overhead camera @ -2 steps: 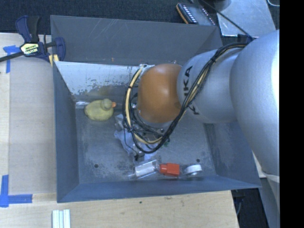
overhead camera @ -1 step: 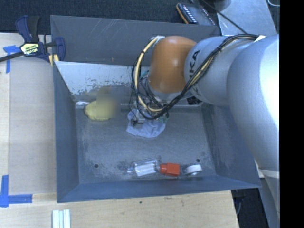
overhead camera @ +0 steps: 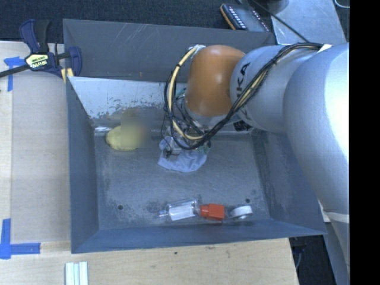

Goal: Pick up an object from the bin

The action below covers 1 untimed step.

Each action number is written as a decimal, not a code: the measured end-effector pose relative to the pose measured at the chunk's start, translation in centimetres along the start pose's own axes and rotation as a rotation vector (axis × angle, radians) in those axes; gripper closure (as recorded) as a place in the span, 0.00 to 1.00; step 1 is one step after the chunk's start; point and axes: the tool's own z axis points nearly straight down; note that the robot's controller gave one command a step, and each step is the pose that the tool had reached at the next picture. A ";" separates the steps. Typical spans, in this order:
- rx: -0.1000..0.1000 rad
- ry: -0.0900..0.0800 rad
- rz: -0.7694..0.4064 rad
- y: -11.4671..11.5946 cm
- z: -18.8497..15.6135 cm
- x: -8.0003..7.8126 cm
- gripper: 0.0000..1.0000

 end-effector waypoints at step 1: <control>0.000 0.001 0.000 0.0 -0.2 0.1 1.00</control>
Offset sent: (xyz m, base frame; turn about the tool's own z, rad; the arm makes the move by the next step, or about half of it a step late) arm 0.0001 0.0000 0.0316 0.0000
